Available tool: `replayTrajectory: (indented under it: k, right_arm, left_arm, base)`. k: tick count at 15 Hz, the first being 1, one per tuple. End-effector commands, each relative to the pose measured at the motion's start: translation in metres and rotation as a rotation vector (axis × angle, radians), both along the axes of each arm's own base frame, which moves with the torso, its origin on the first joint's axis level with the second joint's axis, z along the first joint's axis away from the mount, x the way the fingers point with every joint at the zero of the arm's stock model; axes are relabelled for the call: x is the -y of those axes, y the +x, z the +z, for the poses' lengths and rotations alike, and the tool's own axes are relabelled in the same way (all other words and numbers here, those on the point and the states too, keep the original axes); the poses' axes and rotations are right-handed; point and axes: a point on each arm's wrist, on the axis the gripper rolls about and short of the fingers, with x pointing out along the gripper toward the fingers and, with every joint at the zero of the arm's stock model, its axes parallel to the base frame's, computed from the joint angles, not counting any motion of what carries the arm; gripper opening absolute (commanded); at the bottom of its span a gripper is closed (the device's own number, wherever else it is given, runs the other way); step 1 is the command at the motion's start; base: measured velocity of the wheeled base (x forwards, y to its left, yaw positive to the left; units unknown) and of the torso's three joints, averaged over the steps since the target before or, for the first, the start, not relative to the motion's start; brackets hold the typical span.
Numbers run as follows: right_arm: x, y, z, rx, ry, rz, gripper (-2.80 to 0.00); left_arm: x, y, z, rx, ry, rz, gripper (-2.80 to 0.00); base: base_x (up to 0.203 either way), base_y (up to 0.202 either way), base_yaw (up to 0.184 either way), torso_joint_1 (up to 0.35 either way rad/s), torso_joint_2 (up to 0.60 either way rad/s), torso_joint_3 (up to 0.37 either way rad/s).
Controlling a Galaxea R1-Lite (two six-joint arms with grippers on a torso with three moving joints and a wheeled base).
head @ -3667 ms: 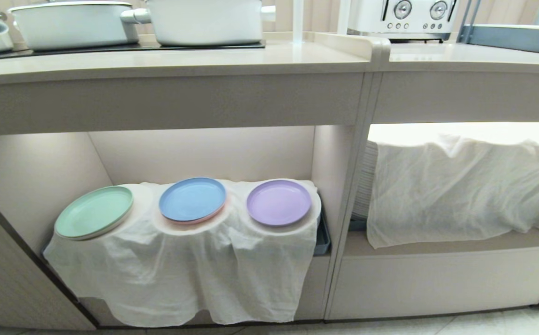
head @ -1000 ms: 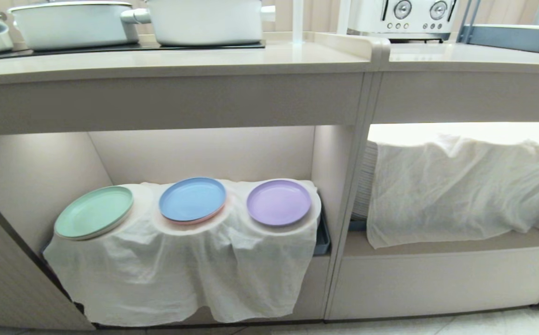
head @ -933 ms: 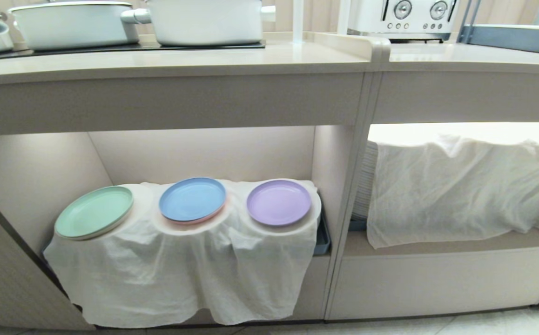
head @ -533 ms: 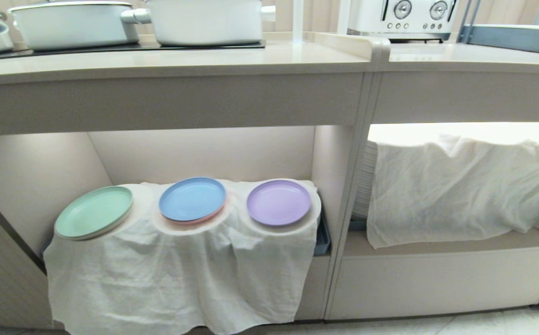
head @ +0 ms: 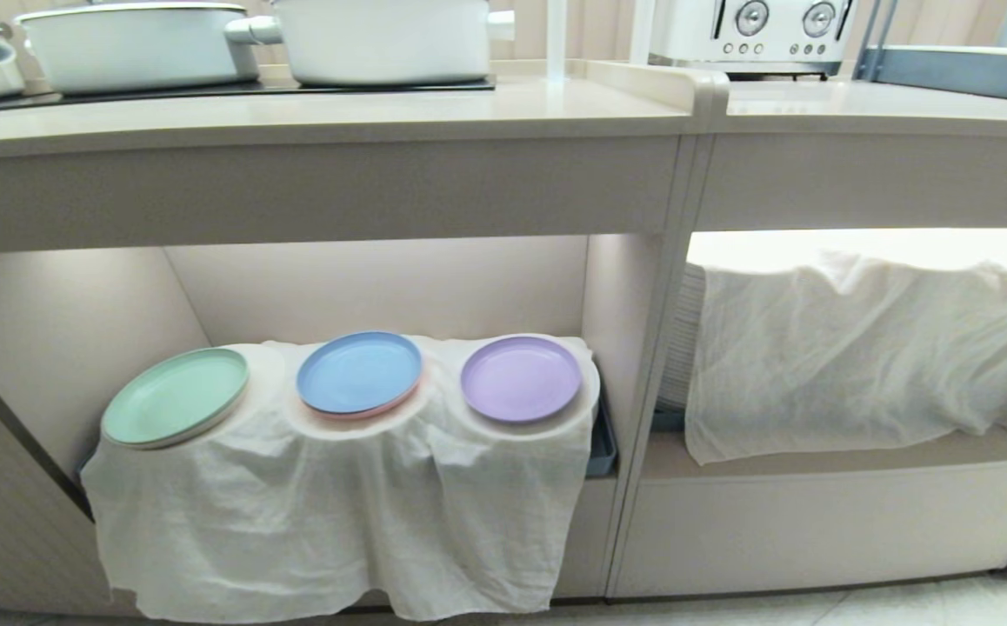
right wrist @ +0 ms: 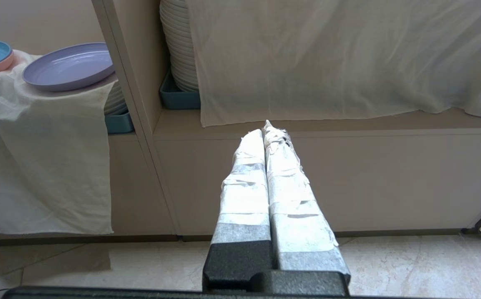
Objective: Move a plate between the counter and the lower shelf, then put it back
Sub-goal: Pick up the plate in the cupboard
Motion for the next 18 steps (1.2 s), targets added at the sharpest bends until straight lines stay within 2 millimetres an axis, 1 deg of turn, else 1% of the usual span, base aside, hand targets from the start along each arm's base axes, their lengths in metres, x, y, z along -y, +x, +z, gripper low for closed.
replayTrajectory:
  k: [1, 7, 14, 15, 18]
  right_arm:
    - [0.0, 0.0, 0.0, 0.0, 0.0, 0.0, -2.8]
    - [0.0, 0.0, 0.0, 0.0, 0.0, 0.0, -2.8]
    - [0.0, 0.0, 0.0, 0.0, 0.0, 0.0, -2.8]
    - [0.0, 0.0, 0.0, 0.0, 0.0, 0.0, -2.8]
    - [0.0, 0.0, 0.0, 0.0, 0.0, 0.0, -2.8]
  left_arm:
    - [0.0, 0.0001, 0.0001, -0.001, 0.0, 0.0, -2.8]
    - [-0.0001, 0.0001, 0.0001, -0.001, 0.0, 0.003, -2.8]
    - [-0.0001, 0.0001, 0.0001, -0.001, 0.0, 0.003, -2.8]
    - [-0.0001, 0.0001, 0.0001, -0.001, 0.0, 0.003, -2.8]
    - [-0.0001, 0.0001, 0.0001, -0.001, 0.0, 0.005, -2.8]
  base:
    - [0.0, 0.0, 0.0, 0.0, 0.0, 0.0]
    - [0.0, 0.0, 0.0, 0.0, 0.0, 0.0]
    - [0.0, -0.178, 0.002, 0.003, 0.0, 0.002]
    - [0.0, -0.099, 0.0, 0.01, 0.0, 0.0]
    - [0.0, 0.0, 0.0, 0.0, 0.0, 0.0]
